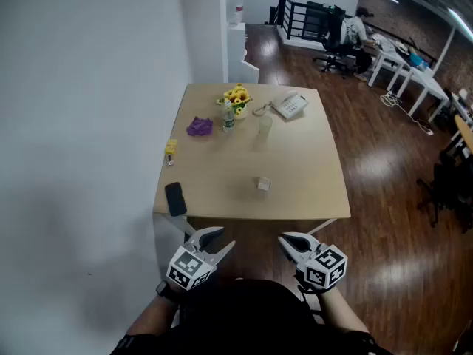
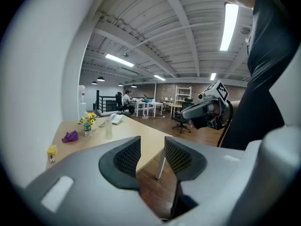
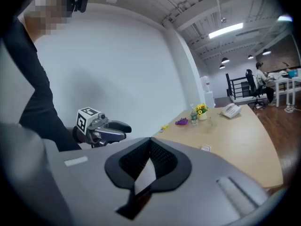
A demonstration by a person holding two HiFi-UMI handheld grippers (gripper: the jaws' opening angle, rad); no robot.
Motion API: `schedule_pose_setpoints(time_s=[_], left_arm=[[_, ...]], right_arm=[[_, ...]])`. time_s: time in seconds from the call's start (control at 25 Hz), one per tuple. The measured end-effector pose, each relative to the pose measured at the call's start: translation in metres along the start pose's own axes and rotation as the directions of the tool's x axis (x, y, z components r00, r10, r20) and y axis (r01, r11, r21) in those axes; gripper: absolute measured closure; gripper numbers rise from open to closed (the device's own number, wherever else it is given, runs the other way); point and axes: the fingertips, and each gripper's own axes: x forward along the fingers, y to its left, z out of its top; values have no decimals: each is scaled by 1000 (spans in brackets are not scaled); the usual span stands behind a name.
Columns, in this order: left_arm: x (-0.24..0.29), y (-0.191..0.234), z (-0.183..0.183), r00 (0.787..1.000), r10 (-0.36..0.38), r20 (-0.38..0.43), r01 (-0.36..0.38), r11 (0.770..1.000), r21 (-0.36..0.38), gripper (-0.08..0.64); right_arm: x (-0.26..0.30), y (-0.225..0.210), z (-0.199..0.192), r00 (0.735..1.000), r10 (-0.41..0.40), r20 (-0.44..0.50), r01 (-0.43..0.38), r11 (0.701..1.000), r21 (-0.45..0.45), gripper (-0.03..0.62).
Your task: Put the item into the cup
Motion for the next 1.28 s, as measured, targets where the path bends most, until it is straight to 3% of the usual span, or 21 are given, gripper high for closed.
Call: schedule_pose_setpoints(time_s=[0.48,0.68,0.88,1.08,1.28], left_arm=[[8,20,1,1000,1,15,-1,1000,11,405],[22,33,0,1000,9,13,-9,1000,0,405],[49,50,4,1000,17,-7,-17,1000,-10,402],[89,80,10,999,41,-29,-42,999,-34,400],[135,111,16,995,67,-74,-72,995,-68,394]], right_arm=[[25,-38,0,997,-59,-50,56,997,-54,576],[42,-71,2,993,-83,-79,78,995,-67,555],[69,-119,10,987,-103,-122,86,987,-135,543],[112,-176,8,974,-85,-212,38,975,-220,528],[160,-228,-10,942,-38,-334,-54,964,-262,508]])
